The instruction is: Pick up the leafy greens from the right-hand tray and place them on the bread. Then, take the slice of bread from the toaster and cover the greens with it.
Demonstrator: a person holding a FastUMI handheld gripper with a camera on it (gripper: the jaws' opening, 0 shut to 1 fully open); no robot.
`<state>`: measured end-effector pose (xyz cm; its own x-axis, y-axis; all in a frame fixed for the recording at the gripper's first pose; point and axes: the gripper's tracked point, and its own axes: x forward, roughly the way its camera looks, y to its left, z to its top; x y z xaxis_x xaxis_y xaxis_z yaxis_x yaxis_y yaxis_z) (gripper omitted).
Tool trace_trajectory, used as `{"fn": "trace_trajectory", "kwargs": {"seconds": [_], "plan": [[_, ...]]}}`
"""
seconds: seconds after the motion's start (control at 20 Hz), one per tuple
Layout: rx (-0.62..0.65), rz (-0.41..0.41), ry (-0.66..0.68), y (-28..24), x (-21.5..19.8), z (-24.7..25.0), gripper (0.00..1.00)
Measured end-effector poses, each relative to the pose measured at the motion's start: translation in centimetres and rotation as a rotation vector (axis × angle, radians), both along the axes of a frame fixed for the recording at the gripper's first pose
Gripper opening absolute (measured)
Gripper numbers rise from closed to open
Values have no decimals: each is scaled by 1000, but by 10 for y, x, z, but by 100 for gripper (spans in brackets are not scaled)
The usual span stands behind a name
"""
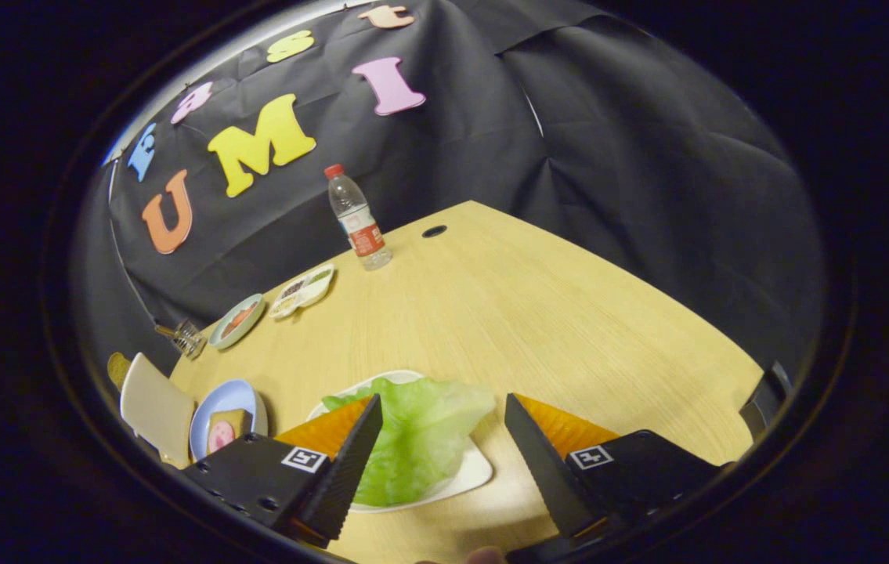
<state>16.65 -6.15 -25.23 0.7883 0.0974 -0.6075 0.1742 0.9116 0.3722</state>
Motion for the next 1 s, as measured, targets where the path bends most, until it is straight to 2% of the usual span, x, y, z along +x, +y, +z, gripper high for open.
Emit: {"fn": "trace_trajectory", "kwargs": {"seconds": [0.05,0.3,0.5,0.75,1.0], "plan": [[10,0,5,1,2,-3,96],[23,-26,15,-6,10,-10,44],[18,-12,-14,-7,9,2,2],[16,29,-81,4,3,26,0],[26,37,-188,20,-6,76,0]]}}
